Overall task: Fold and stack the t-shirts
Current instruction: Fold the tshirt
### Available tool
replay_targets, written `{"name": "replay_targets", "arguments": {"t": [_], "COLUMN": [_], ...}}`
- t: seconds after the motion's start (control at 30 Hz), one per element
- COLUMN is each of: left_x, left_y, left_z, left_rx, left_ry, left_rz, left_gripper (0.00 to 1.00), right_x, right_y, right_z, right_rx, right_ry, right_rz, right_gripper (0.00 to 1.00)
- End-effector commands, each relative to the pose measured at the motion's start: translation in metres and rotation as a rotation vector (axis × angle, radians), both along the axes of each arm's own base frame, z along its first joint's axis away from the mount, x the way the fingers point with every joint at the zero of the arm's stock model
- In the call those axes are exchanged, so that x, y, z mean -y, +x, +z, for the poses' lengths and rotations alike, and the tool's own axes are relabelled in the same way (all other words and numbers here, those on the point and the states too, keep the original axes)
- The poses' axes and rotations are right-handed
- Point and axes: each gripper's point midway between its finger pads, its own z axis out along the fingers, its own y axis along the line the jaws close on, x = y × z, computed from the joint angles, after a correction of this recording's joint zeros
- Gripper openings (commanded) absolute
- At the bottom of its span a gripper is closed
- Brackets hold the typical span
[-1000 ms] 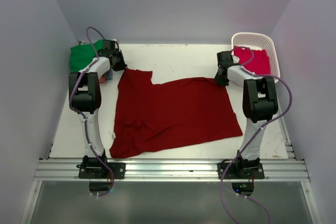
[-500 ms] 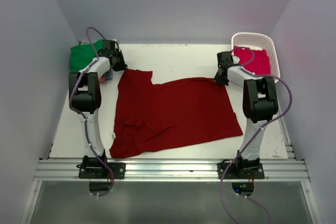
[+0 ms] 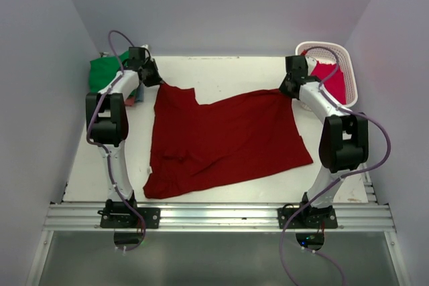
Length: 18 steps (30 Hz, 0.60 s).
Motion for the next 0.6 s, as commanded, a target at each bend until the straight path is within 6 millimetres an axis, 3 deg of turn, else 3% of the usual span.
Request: {"name": "replay_targets", "arguments": {"t": [0.0,0.1,0.23,0.57], "left_x": [-0.003,-0.003,-0.003,-0.003], "left_y": [0.013,0.012,0.011,0.011], "left_z": [0.056,0.054,0.048,0.042], "left_rx": [0.118,0.11,0.098,0.087], "left_ry": [-0.007,-0.008,-0.009,-0.007], "left_rz": [-0.012,-0.011,-0.012,-0.01], "left_gripper": [0.0,0.0,0.0,0.0], "right_x": [0.012,0.011,0.009,0.007], "right_y": [0.006,0.005,0.005,0.008], "right_z": [0.02,0.01,-0.019,-0.07], "right_rx": [0.032,0.003,-0.073,-0.176], "right_ry": [-0.041,-0.039,-0.039,-0.045], "right_rz": [-0.028,-0.028,-0.022,-0.024], "right_gripper": [0.0,0.0,0.0,0.03]}}
